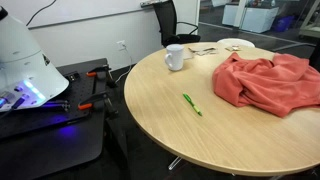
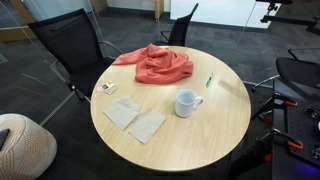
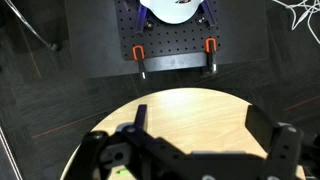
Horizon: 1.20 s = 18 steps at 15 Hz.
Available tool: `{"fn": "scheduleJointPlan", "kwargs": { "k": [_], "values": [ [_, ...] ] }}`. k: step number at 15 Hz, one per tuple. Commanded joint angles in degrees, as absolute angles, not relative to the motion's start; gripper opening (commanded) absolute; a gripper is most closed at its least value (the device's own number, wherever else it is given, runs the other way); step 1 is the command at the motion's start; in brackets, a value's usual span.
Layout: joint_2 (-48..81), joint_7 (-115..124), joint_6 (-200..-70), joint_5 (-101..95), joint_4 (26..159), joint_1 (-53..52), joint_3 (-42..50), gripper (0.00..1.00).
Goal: Put the pen in the mug
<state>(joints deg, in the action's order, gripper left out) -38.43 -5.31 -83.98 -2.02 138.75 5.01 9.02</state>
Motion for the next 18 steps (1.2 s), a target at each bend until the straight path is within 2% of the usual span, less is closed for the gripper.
{"fn": "scheduleJointPlan", "kwargs": {
  "k": [1, 10, 18],
  "values": [
    [-38.3, -5.5, -83.9, -1.9, 138.7, 5.4, 8.7, 1.0],
    [-35.4, -4.0, -86.3, -1.3, 138.5, 6.1, 9.2, 1.0],
    [-21.2, 7.9, -104.3, -1.4, 140.8, 10.3, 8.7, 1.0]
  ]
}}
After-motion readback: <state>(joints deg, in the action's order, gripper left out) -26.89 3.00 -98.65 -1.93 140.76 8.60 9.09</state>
